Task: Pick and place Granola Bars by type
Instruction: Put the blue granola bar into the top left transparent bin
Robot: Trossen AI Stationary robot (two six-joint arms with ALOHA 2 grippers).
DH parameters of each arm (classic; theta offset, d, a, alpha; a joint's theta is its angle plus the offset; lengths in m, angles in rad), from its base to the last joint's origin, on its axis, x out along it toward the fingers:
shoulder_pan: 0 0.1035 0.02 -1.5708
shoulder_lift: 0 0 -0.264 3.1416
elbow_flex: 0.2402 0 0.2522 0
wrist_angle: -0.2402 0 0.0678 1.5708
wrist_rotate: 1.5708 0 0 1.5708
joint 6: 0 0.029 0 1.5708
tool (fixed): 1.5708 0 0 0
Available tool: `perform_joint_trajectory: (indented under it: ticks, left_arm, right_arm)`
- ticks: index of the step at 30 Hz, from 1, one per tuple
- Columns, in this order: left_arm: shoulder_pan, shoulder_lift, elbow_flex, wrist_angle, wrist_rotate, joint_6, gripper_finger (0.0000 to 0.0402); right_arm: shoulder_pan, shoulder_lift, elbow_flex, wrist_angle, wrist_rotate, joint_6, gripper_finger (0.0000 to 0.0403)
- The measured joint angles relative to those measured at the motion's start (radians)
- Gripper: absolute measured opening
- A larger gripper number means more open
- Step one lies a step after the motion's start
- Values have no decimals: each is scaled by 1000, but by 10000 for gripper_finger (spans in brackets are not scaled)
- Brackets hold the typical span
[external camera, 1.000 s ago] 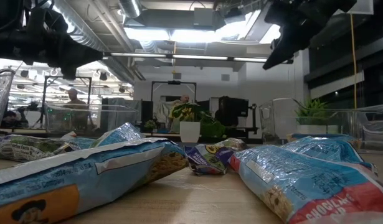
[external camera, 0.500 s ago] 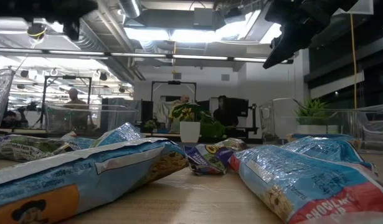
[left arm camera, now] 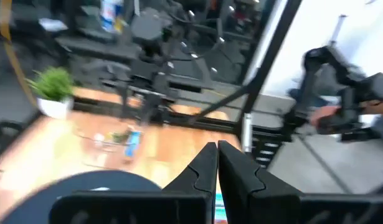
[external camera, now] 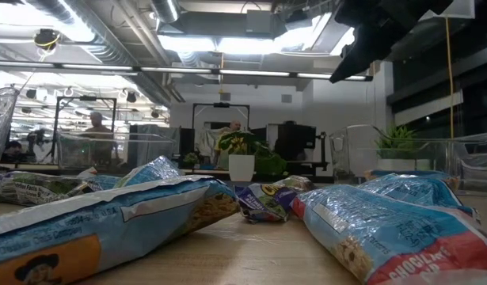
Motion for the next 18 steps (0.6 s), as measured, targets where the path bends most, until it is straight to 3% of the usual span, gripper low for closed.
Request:
perform_joint_trajectory:
  ticks: [4,11,18]
  left_arm:
    - [0,96,79,-61,77,-12,6]
    - [-20,174,89,-83,82,-19,6]
    - [-133,259,55,-140,60,14,6]
  right_arm:
    - [0,0,0,0,0,0,162]
    - [0,0,0,-1,0,1,162]
    - [0,0,0,-2,0,-3,162]
